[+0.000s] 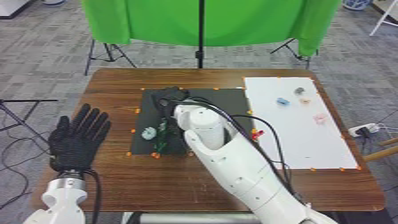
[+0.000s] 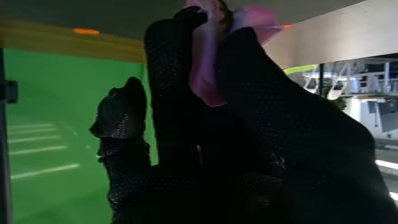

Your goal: Arrange flowers

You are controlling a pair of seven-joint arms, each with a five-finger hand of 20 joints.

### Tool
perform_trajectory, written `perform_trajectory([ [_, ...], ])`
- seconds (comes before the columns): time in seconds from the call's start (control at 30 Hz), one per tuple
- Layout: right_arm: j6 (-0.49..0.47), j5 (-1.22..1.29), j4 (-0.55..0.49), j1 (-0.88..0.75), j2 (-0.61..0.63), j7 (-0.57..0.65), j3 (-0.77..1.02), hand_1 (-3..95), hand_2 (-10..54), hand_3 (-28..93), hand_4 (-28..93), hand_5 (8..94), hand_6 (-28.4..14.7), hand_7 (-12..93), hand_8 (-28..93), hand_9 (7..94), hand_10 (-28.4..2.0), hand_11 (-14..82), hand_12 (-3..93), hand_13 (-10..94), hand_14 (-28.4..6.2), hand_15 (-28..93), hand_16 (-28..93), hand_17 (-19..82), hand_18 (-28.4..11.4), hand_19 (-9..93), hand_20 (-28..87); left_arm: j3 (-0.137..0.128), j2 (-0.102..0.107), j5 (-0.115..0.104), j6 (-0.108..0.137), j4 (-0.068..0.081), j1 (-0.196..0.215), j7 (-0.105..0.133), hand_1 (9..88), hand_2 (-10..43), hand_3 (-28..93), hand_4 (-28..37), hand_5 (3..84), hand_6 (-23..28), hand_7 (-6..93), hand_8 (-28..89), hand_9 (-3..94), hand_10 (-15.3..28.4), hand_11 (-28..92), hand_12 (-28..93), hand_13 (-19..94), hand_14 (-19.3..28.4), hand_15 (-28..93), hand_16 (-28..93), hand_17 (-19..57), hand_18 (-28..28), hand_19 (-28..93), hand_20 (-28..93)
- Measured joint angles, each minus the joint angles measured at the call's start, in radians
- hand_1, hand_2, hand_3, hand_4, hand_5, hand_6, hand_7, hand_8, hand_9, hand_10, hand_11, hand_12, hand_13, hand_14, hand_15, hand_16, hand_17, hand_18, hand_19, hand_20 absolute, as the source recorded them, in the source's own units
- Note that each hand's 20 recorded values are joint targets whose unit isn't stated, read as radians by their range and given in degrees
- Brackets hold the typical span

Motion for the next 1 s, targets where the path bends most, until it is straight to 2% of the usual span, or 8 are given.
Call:
perform_trajectory([
  [0.1,0.007,0.057,-0.001,-0.001,0.0,0.033,-0.002,57.9,-9.5,74,-28,66.1,-0.8,32,-7,61.3,-13.9,16.6,15.8,59,-9.5,55,37,30,-22.8,89,45,0.0,0.0,-0.003,0.0,0.0,0.0,-0.002,25.8,17.1,76,-28.3,44.5,9.7,11.0,-9,36.7,15.5,19,9,27,16.2,32,-7,-7.4,13.4,33,11],
  [0.27,0.028,0.084,-0.013,0.0,0.009,0.064,-0.02,57.3,-9.5,75,-28,65.5,-0.4,34,-7,55.0,-15.2,13.3,14.5,56,-10.0,55,34,30,-22.6,89,45,0.0,0.0,-0.004,0.0,0.004,-0.009,-0.007,26.1,17.2,76,-28.3,47.1,9.5,13.8,-9,37.0,15.5,20,9,27,16.1,33,-7,-7.4,13.4,33,11],
  [0.6,0.014,0.119,-0.04,0.002,0.025,0.114,-0.029,54.7,-9.5,75,-28,65.7,-1.3,40,-7,52.3,-16.5,10.7,14.0,55,-11.2,56,30,30,-22.7,89,43,0.0,0.0,-0.004,0.0,0.005,-0.015,-0.012,26.0,17.2,76,-28.3,46.3,9.7,13.3,-9,37.1,15.7,20,9,27,16.2,33,-7,-7.4,13.3,34,11],
  [0.73,-0.015,0.163,-0.064,-0.001,0.036,0.142,-0.028,49.1,-9.5,82,-28,59.0,-2.7,42,-5,48.5,-18.3,10.8,14.2,52,-13.4,60,24,30,-23.3,90,42,-0.002,-0.005,-0.005,0.0,0.005,-0.015,-0.018,25.9,17.2,76,-28.3,46.1,9.7,13.3,-9,37.1,15.6,20,9,27,16.1,33,-7,-7.5,13.4,34,11],
  [0.77,-0.024,0.189,-0.081,-0.004,0.042,0.161,-0.027,48.4,-9.5,83,-28,58.3,-2.7,42,-6,48.2,-18.5,10.9,14.3,52,-13.7,60,23,30,-23.4,90,42,-0.004,-0.008,-0.005,0.0,0.005,-0.014,-0.021,25.9,17.2,76,-28.3,46.1,9.7,13.3,-9,37.1,15.6,20,9,27,16.1,33,-7,-7.5,13.4,34,11],
  [0.83,-0.03,0.265,-0.134,-0.019,0.059,0.228,-0.023,46.0,-9.5,85,-28,54.7,-3.5,44,-18,46.9,-19.0,11.8,14.7,51,-14.5,63,18,31,-23.8,92,41,-0.01,-0.019,-0.004,0.0,0.005,-0.013,-0.03,25.9,17.1,76,-28.3,46.0,9.7,13.3,-9,37.1,15.6,20,9,27,16.2,33,-8,-7.5,13.4,34,11],
  [0.9,-0.018,0.36,-0.215,-0.045,0.084,0.322,-0.01,44.9,-9.5,84,-28,51.4,-5.0,43,-20,45.6,-19.4,12.5,14.9,50,-15.5,65,17,31,-24.2,93,41,-0.019,-0.032,-0.002,0.0,0.005,-0.008,-0.039,25.9,17.1,76,-28.3,46.0,9.8,13.2,-9,37.1,15.6,20,9,27,16.2,33,-7,-7.5,13.4,34,11],
  [1.0,0.044,0.468,-0.355,-0.103,0.131,0.426,0.038,44.3,-9.5,83,-28,51.2,-6.1,38,-19,45.7,-20.0,12.7,14.9,50,-16.0,65,16,31,-24.5,93,41,-0.033,-0.05,-0.002,0.0,0.001,0.006,-0.045,25.9,17.0,76,-28.3,46.0,9.8,13.1,-9,37.1,15.6,20,9,27,16.1,33,-7,-7.5,13.4,34,11],
])
